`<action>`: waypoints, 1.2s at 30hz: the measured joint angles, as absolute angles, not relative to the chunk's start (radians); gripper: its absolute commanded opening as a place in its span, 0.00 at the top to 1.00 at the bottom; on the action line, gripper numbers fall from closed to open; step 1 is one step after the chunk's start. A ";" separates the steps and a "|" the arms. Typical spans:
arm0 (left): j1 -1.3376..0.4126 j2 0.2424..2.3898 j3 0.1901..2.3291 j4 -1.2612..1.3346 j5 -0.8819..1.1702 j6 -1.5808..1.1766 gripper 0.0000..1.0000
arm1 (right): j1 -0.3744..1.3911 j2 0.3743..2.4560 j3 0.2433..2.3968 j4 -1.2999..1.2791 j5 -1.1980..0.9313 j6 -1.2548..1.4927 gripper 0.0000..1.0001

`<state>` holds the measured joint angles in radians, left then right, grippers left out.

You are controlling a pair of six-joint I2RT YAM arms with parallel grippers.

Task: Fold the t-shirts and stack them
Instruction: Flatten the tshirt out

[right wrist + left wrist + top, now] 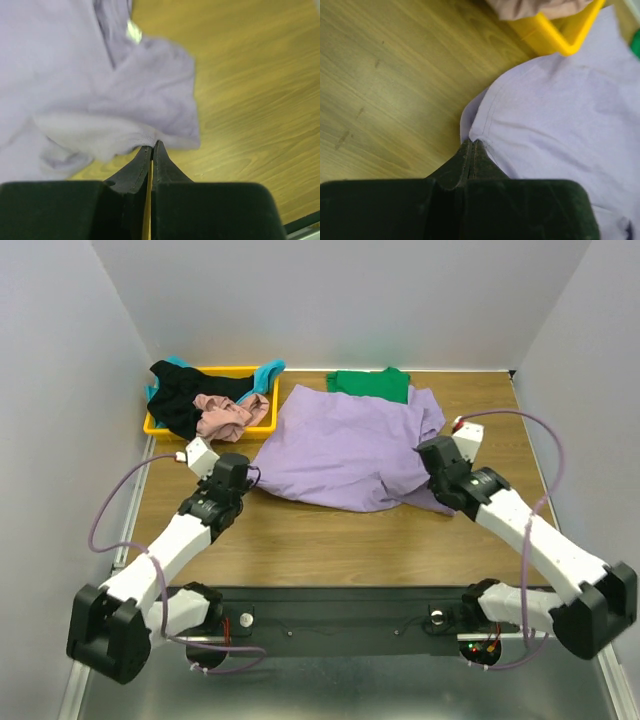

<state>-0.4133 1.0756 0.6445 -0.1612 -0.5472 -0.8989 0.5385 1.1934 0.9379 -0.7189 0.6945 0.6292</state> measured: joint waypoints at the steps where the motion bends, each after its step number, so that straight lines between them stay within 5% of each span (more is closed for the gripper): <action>1: -0.413 1.039 0.649 -0.166 -0.546 -0.899 1.00 | 0.538 1.145 0.963 -0.731 0.717 0.627 1.00; 15: -0.413 0.646 0.779 -0.319 -0.476 -0.902 1.00 | 0.538 0.709 1.330 -0.888 0.812 0.548 1.00; 28: -0.418 0.607 1.467 -0.272 -0.284 -0.749 1.00 | 0.538 0.921 2.180 -0.788 0.542 0.275 1.00; 36: -0.418 0.714 1.697 -0.259 -0.236 -0.665 1.00 | 0.539 1.016 2.358 -0.692 0.481 0.150 1.00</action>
<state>-0.4175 0.7143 1.6970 -0.2588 -0.2356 -0.6651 0.5388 1.0164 2.3577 -0.6922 0.4808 0.1501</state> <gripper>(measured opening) 0.022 0.023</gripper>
